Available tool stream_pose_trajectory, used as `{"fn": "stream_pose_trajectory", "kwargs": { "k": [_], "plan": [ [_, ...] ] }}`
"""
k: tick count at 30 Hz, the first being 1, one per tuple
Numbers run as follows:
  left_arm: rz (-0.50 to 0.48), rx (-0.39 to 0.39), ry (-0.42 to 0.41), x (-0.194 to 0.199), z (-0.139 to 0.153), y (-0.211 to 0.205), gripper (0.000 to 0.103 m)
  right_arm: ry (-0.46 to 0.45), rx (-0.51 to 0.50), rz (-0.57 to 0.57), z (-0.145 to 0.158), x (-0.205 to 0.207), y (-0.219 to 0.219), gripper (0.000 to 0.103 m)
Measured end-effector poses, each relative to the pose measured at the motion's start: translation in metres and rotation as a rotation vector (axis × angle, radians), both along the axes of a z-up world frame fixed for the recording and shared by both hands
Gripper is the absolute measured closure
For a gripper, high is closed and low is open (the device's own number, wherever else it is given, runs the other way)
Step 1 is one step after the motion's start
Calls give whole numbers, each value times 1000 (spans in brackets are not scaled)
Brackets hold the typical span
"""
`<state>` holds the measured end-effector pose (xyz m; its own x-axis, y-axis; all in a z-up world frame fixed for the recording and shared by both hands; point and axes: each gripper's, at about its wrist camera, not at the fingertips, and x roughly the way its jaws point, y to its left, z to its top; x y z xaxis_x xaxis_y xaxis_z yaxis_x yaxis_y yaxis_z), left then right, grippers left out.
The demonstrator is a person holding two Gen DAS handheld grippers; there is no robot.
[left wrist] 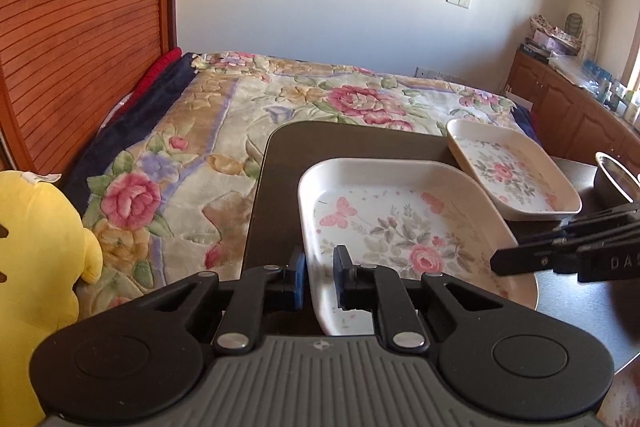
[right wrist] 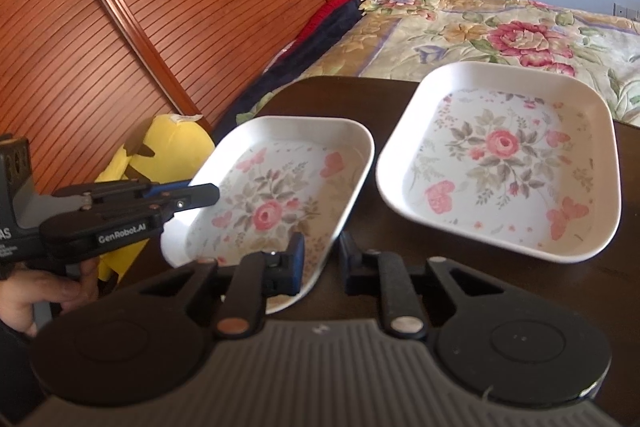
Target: Organize plates and bowls
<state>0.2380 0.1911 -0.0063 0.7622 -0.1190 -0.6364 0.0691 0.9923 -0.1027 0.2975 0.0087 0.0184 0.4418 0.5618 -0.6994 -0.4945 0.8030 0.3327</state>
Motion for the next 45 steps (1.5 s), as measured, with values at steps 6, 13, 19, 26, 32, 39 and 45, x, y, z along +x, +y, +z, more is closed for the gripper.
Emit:
{"fn": "stream_pose_trajectory", "kwargs": {
  "k": [6,13,19,26,32,39,45],
  "plan": [
    [-12,-7,-22,-15,12,-7,87,-10,-3,16,5,-10,-7,83],
    [-21,2,-45,-37,24,-18,87,-33,12,7,14,-21,-14,83],
    [-36,10,-68,-58,37,-30,87,-62,23,14,26,-40,-23,83],
    [-75,23,-101,-81,53,-58,87,-97,29,-4,40,-64,-47,83],
    [-109,10,-121,-100,59,-85,87,-124,38,-32,49,-86,-75,83],
    [-163,-8,-139,-124,66,-113,87,-150,36,-75,56,-113,-107,83],
    [-191,-25,-149,-148,68,-125,87,-154,53,-90,57,-131,-125,83]
  ]
}}
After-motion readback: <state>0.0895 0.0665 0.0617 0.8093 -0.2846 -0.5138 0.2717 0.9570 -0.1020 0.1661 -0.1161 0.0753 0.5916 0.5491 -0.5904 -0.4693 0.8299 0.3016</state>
